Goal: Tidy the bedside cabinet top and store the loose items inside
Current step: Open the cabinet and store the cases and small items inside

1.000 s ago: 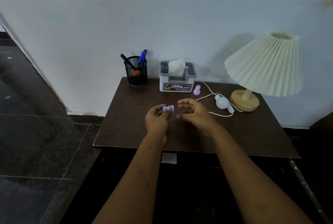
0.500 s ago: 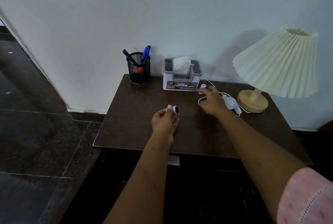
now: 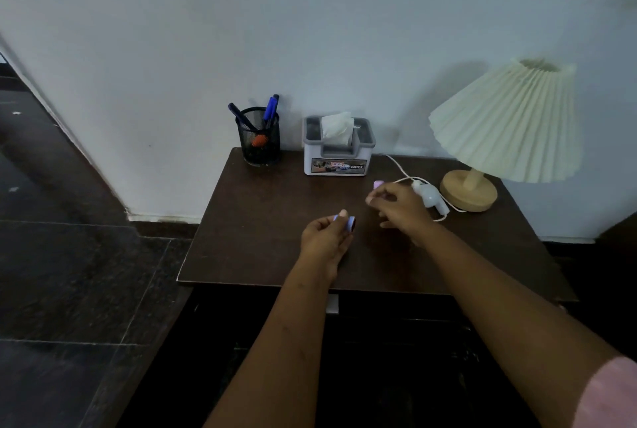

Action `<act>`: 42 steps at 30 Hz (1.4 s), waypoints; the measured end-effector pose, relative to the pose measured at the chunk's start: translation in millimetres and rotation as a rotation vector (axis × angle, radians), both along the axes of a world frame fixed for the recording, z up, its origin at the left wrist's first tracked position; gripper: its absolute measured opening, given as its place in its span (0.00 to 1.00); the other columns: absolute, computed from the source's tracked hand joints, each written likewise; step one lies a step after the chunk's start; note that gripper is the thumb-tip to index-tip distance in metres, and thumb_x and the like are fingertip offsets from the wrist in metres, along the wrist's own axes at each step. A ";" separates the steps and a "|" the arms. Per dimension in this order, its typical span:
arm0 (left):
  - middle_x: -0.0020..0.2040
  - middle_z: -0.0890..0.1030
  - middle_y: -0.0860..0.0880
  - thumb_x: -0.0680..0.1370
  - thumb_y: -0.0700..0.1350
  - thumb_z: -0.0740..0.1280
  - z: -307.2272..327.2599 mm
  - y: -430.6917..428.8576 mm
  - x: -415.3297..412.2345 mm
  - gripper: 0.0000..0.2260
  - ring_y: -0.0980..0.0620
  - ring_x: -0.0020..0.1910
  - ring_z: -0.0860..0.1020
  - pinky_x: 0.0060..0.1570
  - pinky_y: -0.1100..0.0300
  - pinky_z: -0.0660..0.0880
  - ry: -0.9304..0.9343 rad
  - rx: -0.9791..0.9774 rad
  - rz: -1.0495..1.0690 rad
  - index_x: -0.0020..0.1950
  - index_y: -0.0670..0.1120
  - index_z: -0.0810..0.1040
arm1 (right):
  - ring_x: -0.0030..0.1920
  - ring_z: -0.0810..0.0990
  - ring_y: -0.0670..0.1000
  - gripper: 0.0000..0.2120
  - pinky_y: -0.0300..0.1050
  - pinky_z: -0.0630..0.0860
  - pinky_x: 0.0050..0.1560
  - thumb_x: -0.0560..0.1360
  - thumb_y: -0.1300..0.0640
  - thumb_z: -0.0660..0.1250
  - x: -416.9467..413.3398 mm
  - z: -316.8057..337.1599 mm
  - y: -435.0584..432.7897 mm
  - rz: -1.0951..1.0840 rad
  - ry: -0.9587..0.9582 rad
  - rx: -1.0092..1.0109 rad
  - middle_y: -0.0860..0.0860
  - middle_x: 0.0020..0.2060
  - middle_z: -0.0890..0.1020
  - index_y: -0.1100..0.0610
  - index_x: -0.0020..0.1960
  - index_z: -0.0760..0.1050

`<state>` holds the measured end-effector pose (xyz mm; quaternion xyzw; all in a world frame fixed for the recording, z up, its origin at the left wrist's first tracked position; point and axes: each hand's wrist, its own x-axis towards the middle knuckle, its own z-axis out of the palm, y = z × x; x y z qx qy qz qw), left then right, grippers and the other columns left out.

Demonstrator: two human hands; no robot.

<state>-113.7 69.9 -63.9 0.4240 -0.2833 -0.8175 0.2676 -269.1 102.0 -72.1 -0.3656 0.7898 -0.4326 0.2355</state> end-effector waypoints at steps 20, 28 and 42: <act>0.49 0.78 0.42 0.77 0.37 0.67 -43.6 92.1 27.5 0.02 0.46 0.48 0.80 0.47 0.57 0.77 -0.537 -0.193 -0.685 0.46 0.41 0.75 | 0.54 0.81 0.48 0.12 0.38 0.77 0.54 0.74 0.65 0.68 44.2 -43.8 194.5 0.115 -0.649 0.083 0.52 0.53 0.83 0.53 0.55 0.78; 0.48 0.82 0.37 0.71 0.38 0.73 -85.9 108.8 -5.8 0.14 0.44 0.46 0.80 0.52 0.53 0.79 -0.629 -0.417 -0.594 0.55 0.34 0.79 | 0.57 0.78 0.58 0.15 0.42 0.70 0.49 0.74 0.57 0.69 13.2 -108.1 187.0 -0.166 -0.175 0.325 0.58 0.56 0.80 0.61 0.59 0.76; 0.62 0.80 0.45 0.77 0.49 0.67 -137.1 113.5 -52.7 0.16 0.47 0.62 0.77 0.64 0.57 0.72 -0.866 -0.661 -0.717 0.62 0.44 0.78 | 0.53 0.79 0.60 0.09 0.47 0.75 0.51 0.77 0.58 0.61 -31.1 -154.1 171.4 -0.203 0.195 0.511 0.60 0.52 0.81 0.60 0.50 0.79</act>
